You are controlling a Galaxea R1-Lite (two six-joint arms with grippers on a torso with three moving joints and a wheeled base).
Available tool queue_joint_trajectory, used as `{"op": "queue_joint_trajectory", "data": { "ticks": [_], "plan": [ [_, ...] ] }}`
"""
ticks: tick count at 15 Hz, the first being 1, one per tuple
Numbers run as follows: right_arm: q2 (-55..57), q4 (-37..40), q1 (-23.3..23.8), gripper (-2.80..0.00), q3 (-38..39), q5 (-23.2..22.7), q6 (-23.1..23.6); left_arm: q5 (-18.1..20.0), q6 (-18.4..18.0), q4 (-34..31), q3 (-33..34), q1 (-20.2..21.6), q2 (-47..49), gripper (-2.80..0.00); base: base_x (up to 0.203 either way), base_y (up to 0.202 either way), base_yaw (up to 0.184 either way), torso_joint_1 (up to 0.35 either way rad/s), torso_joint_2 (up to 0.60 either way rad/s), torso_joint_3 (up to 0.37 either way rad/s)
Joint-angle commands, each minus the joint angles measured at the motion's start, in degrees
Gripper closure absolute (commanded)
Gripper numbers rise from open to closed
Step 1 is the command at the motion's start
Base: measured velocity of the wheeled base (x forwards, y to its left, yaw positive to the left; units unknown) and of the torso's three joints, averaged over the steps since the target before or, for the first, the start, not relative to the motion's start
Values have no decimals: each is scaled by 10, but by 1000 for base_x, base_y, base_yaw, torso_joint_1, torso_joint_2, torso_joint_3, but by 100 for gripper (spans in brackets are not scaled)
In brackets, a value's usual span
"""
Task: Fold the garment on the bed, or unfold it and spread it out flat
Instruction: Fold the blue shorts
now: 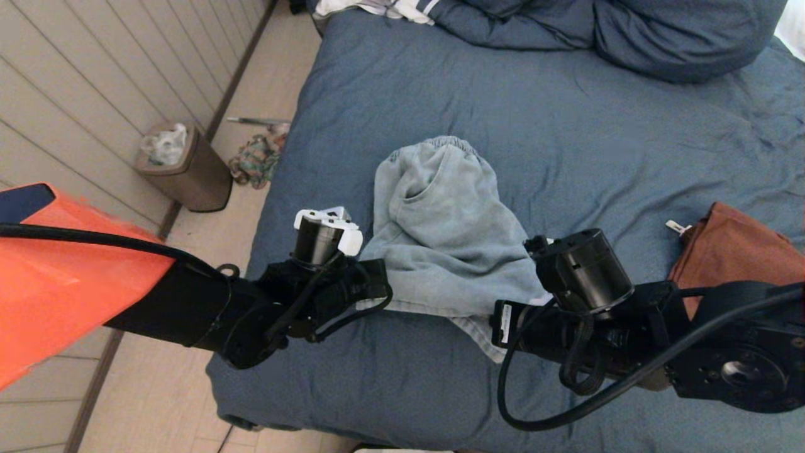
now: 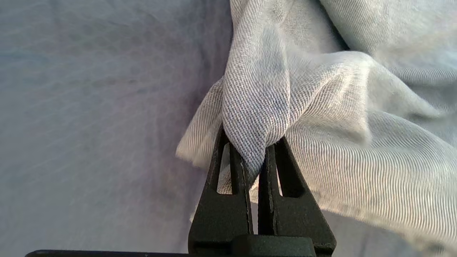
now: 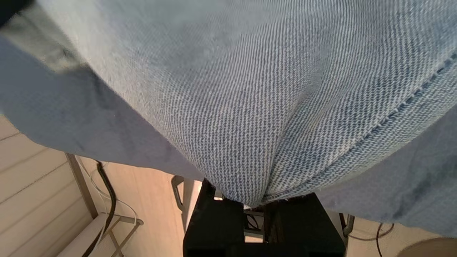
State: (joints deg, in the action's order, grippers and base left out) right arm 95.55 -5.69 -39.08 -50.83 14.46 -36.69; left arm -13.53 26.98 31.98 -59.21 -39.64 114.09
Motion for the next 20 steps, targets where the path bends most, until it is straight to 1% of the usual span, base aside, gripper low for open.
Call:
{"op": "queue_joint_trajectory", "data": {
  "ticks": [1,2,4,7,8,11,13,15,17,20],
  "plan": [
    [-37,5,-1,0,-2,0,-1,0,2,-13,29,-14,-73,0,0,0,0,0,0,0],
    [-51,13,-4,0,1,0,1,0,5,-32,52,-27,-107,0,0,0,0,0,0,0],
    [-76,67,-7,0,22,0,0,-3,13,-73,115,-62,-169,0,0,0,0,0,0,0],
    [-89,74,-7,0,89,0,-3,-6,17,-96,196,-116,-226,0,0,0,0,0,0,0],
    [-97,75,-8,0,110,0,-3,-6,21,-97,216,-133,-232,0,0,0,0,0,0,0],
    [-115,76,-27,0,153,-1,-3,-7,66,-97,262,-190,-234,0,0,0,0,0,0,0],
    [-132,77,-46,0,174,-1,-4,-6,74,-97,297,-226,-238,0,0,0,0,0,0,0],
    [-143,81,-66,0,198,-1,-6,-7,85,-97,326,-271,-239,0,0,0,0,0,0,0],
    [-153,104,-88,0,210,-1,-10,-7,96,-97,353,-314,-238,0,0,0,0,0,0,0],
    [-171,127,-127,0,229,0,-28,-6,102,-98,376,-357,-238,0,0,0,0,0,0,0]
  ]
}}
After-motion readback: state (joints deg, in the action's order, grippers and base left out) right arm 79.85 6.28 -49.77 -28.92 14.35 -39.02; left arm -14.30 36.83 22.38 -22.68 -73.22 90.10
